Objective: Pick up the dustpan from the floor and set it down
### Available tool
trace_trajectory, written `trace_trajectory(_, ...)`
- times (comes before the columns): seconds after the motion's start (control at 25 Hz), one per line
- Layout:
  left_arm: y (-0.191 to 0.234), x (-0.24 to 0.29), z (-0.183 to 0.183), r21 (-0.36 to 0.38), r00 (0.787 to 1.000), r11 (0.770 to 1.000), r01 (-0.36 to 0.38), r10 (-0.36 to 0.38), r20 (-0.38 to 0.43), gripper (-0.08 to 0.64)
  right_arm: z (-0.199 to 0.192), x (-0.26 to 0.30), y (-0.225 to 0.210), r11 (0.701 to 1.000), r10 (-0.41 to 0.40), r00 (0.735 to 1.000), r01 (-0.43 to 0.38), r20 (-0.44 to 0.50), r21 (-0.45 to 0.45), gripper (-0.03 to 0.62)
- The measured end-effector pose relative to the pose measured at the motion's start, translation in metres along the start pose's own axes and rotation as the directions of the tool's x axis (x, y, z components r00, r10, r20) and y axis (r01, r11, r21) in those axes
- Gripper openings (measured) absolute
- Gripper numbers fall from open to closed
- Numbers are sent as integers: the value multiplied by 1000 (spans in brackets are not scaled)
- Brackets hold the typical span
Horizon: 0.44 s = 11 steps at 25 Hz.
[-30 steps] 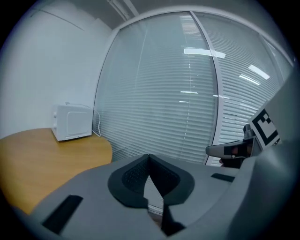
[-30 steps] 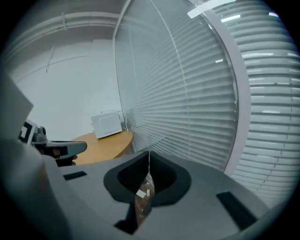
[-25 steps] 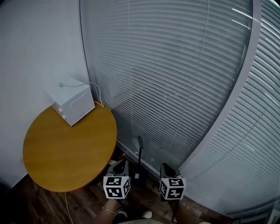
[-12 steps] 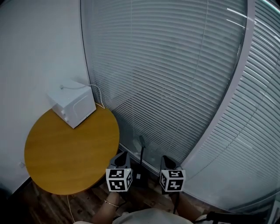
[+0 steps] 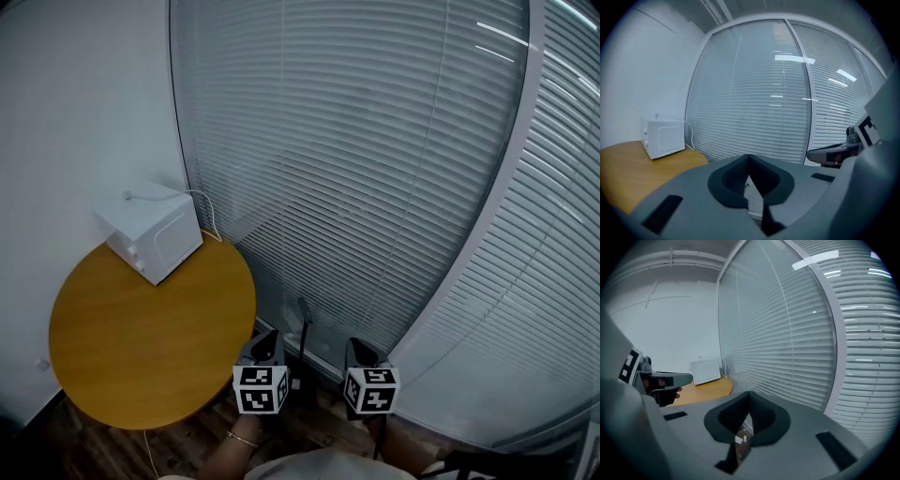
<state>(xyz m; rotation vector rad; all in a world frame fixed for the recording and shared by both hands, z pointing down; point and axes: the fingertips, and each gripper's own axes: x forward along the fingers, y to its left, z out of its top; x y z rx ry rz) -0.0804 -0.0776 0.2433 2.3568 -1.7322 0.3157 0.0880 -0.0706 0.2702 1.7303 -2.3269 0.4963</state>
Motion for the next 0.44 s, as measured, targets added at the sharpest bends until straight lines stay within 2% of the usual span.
trace_trajectory(0.2,2,1,-1,-1,1000,1000,2,-2,4,15,-4,1,2,1000,-9,1000,9,-13,-5,32)
trace_trajectory(0.44,15,-9,-2,-39,1000,999,-8,9,18,15,1,-2,13,999,-17,1000,17,-9,-28,32)
